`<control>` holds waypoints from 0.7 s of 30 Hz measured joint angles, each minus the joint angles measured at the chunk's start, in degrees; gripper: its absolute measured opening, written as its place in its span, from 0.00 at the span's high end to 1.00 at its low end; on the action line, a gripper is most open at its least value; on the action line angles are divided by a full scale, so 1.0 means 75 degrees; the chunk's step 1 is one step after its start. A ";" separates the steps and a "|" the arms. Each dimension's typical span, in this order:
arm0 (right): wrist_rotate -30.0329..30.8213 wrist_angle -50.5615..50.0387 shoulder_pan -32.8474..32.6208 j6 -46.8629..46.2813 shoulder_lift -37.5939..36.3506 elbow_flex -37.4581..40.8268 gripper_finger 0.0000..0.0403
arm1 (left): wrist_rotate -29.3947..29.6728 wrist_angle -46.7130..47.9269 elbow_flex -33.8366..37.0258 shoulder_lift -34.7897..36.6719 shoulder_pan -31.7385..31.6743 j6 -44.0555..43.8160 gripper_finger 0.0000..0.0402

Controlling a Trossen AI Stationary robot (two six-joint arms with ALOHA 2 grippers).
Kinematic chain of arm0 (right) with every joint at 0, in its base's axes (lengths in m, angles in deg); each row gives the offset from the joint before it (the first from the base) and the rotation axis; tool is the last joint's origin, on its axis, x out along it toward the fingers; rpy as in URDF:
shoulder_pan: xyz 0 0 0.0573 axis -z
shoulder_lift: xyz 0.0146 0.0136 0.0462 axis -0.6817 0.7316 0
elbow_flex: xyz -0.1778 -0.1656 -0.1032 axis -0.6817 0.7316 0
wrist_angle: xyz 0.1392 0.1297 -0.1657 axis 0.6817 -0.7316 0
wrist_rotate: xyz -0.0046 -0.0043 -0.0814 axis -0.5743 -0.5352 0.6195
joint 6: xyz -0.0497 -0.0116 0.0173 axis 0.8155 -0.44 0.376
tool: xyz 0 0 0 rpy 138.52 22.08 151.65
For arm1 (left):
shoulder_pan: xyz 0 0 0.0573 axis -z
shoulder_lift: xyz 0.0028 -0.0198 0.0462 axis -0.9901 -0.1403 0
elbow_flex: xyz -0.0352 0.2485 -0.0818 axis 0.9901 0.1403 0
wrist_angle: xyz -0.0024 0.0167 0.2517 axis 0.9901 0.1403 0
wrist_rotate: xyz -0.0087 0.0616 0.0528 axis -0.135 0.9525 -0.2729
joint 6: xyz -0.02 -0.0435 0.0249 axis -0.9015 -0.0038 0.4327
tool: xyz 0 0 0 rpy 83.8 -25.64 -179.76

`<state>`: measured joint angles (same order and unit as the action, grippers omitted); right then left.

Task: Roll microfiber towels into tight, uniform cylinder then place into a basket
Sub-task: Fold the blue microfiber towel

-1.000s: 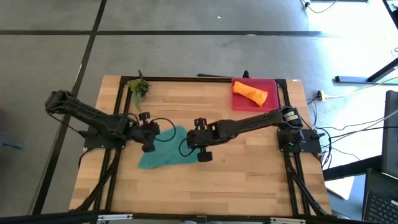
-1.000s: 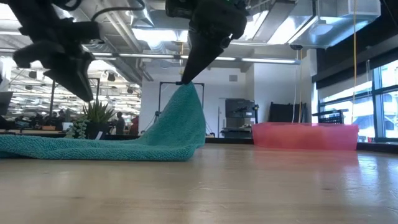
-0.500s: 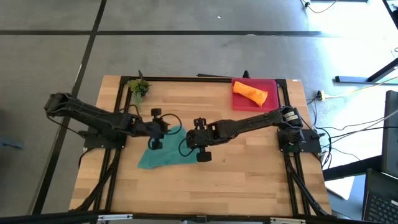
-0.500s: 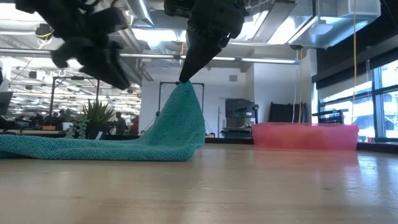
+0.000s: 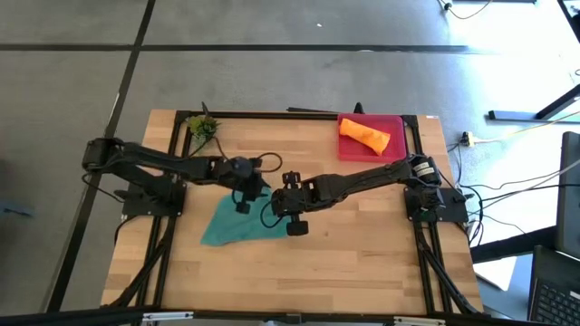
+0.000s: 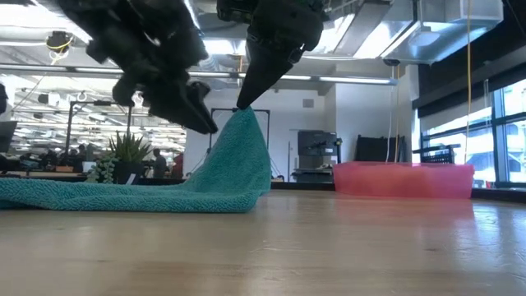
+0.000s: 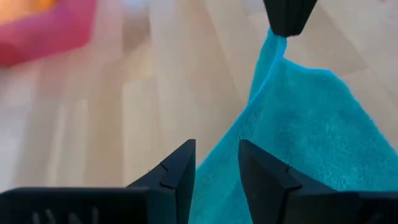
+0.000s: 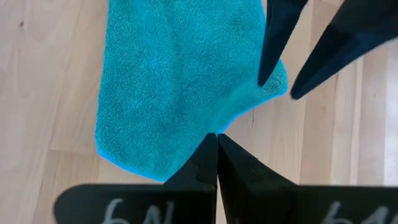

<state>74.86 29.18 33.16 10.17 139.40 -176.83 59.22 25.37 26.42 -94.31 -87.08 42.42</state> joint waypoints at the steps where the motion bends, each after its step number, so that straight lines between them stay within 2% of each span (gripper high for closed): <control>1: 0.0000 0.0002 0.0002 0.0003 0.0000 0.0000 0.99 | -0.0295 -0.0102 0.0000 -0.0128 -0.0132 0.0008 0.72; 6: 0.0000 0.0036 0.0002 -0.0007 0.0000 0.0000 0.99 | -0.1541 -0.0891 -0.0014 -0.0726 -0.0495 0.0668 0.72; 10: 0.0000 0.0037 0.0002 -0.0010 0.0000 0.0000 0.99 | -0.2194 -0.0888 -0.0225 -0.1097 -0.0665 0.0815 0.72; 16: 0.0000 0.0034 0.0002 -0.0012 0.0000 0.0000 0.99 | -0.2339 -0.0731 -0.0382 -0.1750 -0.0784 0.0872 0.75; 21: 0.0000 0.0021 0.0001 0.0002 0.0000 0.0000 0.99 | -0.2397 -0.0058 -0.0382 -0.1769 -0.0781 0.1153 0.80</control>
<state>74.86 29.33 33.17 10.18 139.40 -176.83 41.24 24.93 23.55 -107.57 -92.94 51.07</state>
